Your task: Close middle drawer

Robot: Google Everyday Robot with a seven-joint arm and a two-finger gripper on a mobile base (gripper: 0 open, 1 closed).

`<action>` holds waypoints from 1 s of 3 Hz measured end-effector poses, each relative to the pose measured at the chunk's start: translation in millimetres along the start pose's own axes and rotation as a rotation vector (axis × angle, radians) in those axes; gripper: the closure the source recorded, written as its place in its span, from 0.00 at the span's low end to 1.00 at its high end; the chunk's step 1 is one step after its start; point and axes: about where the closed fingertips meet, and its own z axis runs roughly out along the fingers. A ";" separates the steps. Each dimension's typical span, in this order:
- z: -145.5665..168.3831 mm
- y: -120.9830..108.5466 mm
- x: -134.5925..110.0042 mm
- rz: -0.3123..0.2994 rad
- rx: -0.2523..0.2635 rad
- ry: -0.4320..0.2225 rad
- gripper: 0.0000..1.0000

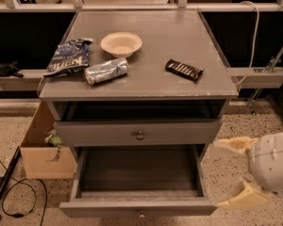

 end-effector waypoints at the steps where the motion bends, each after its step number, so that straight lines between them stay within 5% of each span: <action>1: 27.8 15.8 10.6 0.009 -0.040 0.014 0.50; 3: 78.4 24.8 42.5 0.014 -0.095 0.086 0.97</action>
Offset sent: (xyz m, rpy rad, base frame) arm -0.0072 0.0107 -0.0893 -0.0452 0.0894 0.0223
